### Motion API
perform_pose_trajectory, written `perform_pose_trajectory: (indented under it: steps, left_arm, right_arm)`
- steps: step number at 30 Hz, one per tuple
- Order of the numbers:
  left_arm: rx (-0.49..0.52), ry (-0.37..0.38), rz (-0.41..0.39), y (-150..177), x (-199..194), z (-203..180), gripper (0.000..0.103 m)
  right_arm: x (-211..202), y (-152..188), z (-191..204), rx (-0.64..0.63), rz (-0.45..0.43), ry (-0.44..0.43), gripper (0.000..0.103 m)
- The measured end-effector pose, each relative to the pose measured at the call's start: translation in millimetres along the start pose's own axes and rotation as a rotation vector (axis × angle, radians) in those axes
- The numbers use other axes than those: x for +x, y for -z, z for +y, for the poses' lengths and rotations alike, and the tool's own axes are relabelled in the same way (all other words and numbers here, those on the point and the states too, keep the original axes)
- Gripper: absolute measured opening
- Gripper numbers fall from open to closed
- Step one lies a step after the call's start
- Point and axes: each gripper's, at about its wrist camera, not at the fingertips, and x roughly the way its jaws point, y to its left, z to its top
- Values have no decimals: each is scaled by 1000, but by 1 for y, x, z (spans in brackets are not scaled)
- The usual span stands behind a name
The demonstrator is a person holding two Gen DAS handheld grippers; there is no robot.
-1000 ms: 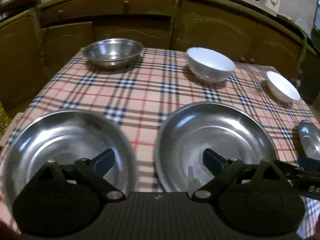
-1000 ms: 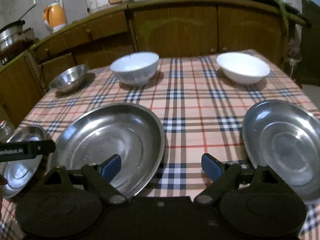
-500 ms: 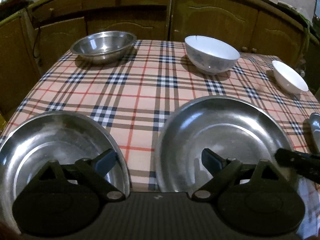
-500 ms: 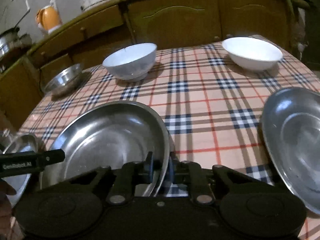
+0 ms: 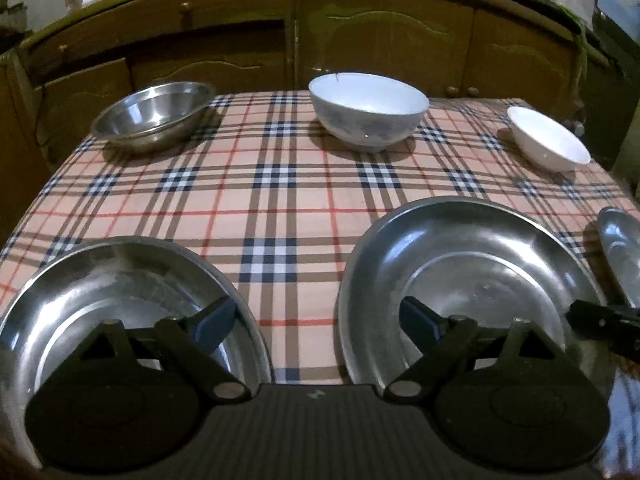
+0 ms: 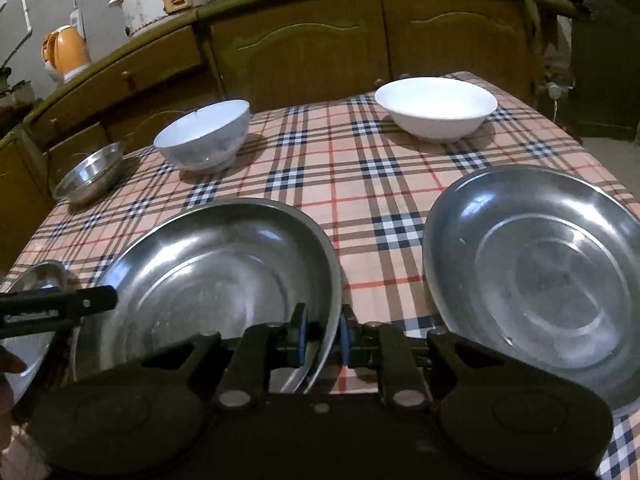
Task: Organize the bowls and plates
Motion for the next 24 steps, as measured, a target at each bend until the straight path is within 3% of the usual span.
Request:
perform_pose_trajectory:
  steps: [2, 3, 4, 6, 8, 10, 14, 18, 23, 24]
  left_arm:
    - [4, -22, 5, -1, 1, -3, 81]
    - [5, -27, 5, -3, -2, -4, 67]
    - [13, -13, -6, -4, -7, -7, 65]
    - [56, -16, -51, -3, -17, -17, 73]
    - [86, -17, -79, 1, -22, -25, 74]
    - [80, 13, -60, 3, -18, -28, 75]
    - [36, -1, -19, 9, -4, -24, 75]
    - [19, 5, -17, 18, 3, -12, 80]
    - [-9, 2, -67, 26, 0, 24, 96]
    - [-18, 17, -63, 27, 0, 32, 96]
  right_arm:
    - [0, 0, -1, 3, -2, -5, 20]
    - [0, 0, -1, 3, -2, -5, 20]
    - [0, 0, -1, 6, -1, -8, 20]
    - [0, 0, -2, 14, -5, -13, 20]
    - [0, 0, -3, 24, -2, -20, 20]
    - [-1, 1, -3, 23, 1, -24, 20]
    - [-1, 1, -5, 27, 2, -35, 20]
    - [0, 1, -6, 33, -1, -39, 20]
    - [-1, 1, -9, 31, -5, -48, 21]
    - [-1, 1, -9, 36, -3, -55, 28]
